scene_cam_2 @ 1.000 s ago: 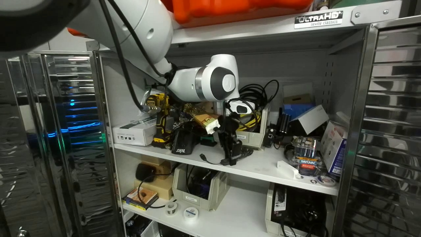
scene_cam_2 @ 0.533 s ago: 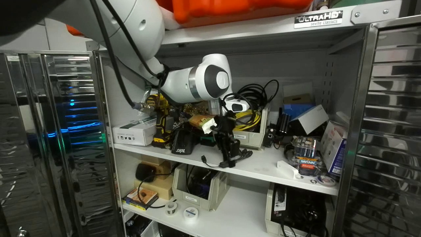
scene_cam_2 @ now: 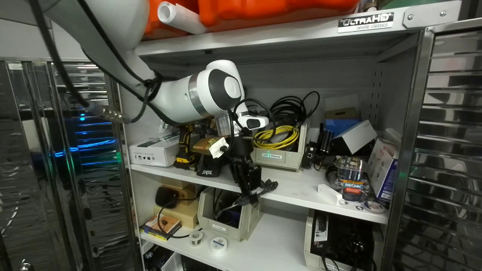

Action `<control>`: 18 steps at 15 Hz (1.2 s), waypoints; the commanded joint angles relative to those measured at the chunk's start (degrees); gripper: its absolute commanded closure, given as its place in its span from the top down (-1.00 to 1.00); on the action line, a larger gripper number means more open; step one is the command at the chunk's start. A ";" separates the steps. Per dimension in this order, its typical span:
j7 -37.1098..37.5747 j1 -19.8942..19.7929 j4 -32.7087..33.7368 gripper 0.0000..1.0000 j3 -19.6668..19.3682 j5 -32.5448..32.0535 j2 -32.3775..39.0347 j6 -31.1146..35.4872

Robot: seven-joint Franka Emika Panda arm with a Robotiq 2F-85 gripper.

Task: Put the black cable in the storage box

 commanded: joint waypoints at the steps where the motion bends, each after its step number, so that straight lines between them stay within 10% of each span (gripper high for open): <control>1: 5.56 -0.43 -11.10 -0.82 0.31 -8.42 -9.21 10.05; 8: 21.82 -5.17 -20.06 -0.82 0.68 -24.25 -14.65 31.28; 18: 41.57 -6.07 -12.18 -0.82 -1.33 -38.40 -11.47 46.40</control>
